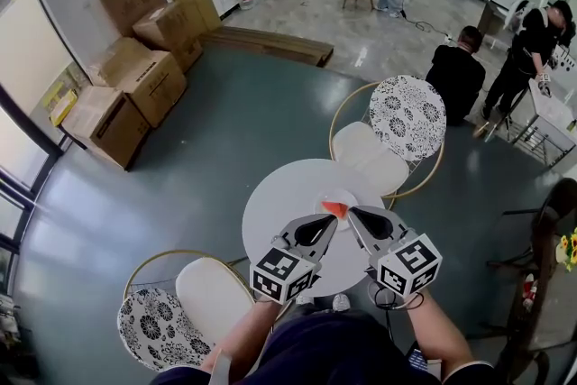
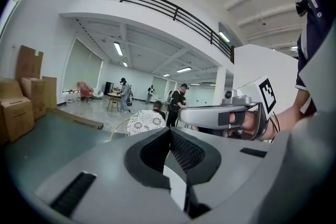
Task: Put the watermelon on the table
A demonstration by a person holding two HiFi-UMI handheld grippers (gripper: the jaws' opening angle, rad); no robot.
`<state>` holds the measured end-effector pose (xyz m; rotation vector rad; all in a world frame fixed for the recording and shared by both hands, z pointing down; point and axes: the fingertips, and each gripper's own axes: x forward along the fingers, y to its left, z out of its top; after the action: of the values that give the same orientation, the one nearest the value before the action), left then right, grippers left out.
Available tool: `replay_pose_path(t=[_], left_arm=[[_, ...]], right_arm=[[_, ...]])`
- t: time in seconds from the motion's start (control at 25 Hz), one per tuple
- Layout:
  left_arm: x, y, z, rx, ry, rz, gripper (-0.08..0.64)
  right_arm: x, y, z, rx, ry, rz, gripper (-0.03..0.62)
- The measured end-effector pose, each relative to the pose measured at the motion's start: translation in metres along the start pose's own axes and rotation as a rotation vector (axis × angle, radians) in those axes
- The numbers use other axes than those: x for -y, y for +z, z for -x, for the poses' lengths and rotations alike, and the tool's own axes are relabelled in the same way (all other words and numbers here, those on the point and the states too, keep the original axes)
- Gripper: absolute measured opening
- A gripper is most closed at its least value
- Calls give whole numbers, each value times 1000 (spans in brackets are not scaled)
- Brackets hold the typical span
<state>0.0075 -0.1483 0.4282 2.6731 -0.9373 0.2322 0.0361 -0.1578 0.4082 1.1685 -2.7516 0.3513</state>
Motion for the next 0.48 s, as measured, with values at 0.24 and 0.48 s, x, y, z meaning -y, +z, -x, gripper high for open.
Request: replay_pose_path(t=[0.24,0.48], left_arm=[[4,2,1,3,-1,-1,5],[6,1,1,4,-2,-3,5]], right_arm=[[0,2,4,6,-3,3,5],[0,0,5,7,-1,0,5]])
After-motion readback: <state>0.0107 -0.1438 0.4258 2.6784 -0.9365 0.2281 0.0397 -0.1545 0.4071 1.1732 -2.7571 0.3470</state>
